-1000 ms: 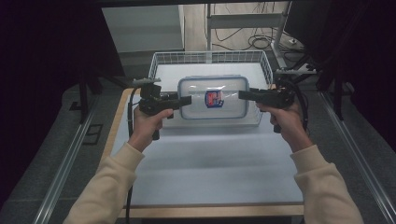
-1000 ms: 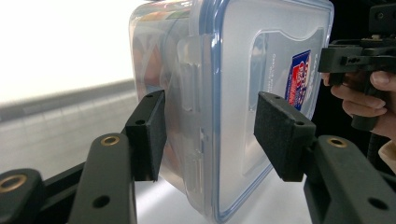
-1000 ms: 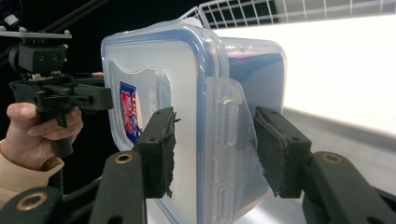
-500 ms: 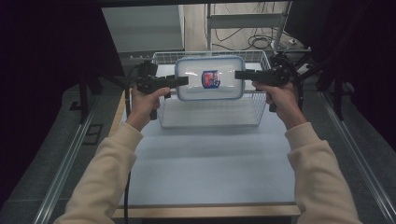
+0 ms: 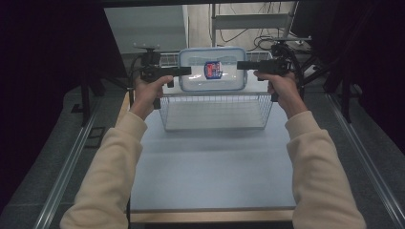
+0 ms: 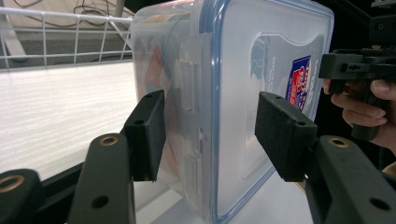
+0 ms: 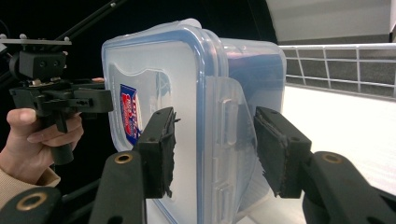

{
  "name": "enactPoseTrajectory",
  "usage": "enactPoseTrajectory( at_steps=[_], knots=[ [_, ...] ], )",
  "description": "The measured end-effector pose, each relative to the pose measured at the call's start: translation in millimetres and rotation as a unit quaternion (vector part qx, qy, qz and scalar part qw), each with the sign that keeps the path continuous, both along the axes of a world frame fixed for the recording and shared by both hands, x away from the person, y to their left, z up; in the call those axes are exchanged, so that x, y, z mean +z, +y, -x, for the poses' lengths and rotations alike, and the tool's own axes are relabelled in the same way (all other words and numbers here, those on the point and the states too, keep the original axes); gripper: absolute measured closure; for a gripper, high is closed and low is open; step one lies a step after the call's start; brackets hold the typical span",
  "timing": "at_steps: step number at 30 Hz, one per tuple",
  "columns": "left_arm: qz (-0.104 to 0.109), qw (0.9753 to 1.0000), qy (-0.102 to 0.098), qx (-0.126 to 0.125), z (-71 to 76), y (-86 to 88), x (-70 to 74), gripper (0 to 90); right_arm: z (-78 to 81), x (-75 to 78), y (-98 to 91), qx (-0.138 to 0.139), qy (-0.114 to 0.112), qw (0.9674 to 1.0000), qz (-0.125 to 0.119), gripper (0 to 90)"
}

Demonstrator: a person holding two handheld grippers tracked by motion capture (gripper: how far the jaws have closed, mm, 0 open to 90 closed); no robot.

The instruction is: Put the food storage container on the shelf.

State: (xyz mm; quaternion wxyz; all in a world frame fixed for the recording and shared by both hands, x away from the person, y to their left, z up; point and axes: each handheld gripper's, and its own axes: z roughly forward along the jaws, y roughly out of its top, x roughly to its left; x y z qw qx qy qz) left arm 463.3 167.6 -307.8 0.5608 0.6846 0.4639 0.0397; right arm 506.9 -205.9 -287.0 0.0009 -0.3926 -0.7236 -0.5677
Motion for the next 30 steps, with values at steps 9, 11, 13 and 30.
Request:
enactPoseTrajectory(
  at_steps=[9, 11, 13, 30],
  knots=[
    [0.0, 0.9998, 0.02, 0.0, -19.9, 1.3, -4.3, 43.7, -18.6, -5.5, 2.1, -0.006, 0.03, 0.9995, 0.001, 49.7],
    [0.011, 0.9995, 0.029, 0.003, -22.0, 1.7, -4.0, 44.4, -23.3, -6.9, 0.8, -0.004, 0.042, 0.9991, -0.001, 49.5],
    [0.022, 0.999, 0.038, 0.01, -24.5, 1.1, -5.2, 44.4, -26.9, -7.8, -0.6, -0.006, 0.052, 0.9986, -0.008, 49.3],
    [0.082, 0.9913, 0.1, 0.025, -60.2, 3.5, -19.2, 38.7, -46.6, -11.7, 5.2, -0.066, 0.121, 0.9903, -0.009, 45.7]
  ],
)
